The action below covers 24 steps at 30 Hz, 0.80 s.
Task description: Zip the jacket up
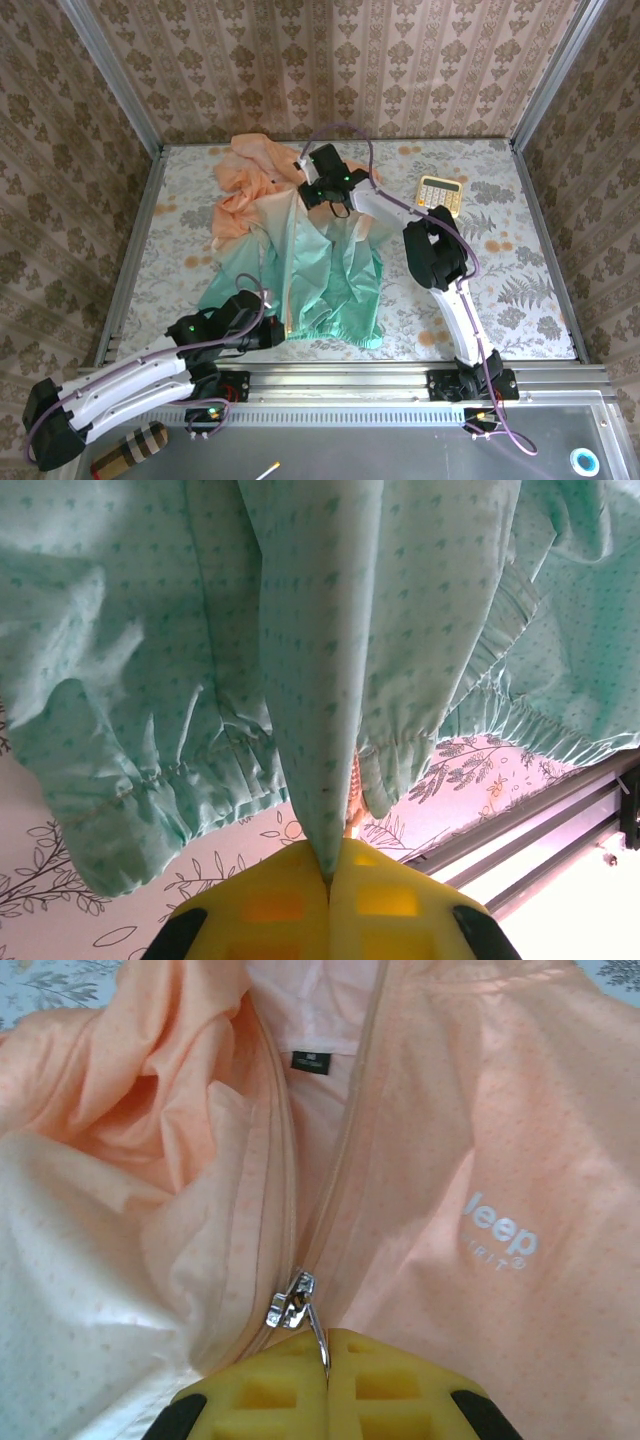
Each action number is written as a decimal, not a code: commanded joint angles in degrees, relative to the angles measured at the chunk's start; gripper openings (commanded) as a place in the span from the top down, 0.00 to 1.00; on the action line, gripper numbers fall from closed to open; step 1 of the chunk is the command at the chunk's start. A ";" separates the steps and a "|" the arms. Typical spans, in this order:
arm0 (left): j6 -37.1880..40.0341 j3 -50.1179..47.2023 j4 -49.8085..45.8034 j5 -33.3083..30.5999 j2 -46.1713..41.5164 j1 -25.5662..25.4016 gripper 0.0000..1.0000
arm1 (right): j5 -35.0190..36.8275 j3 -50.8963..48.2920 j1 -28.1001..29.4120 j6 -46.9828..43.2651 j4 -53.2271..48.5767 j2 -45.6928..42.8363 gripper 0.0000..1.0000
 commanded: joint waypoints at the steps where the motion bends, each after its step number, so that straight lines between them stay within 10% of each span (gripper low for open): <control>1: -0.18 1.24 -2.96 1.36 1.52 -1.27 1.00 | 1.67 3.89 -2.88 -0.84 0.82 1.48 1.00; 24: 6.90 7.62 -2.69 1.05 9.77 -5.20 1.00 | 2.28 18.49 -10.63 -0.84 -1.91 10.72 1.00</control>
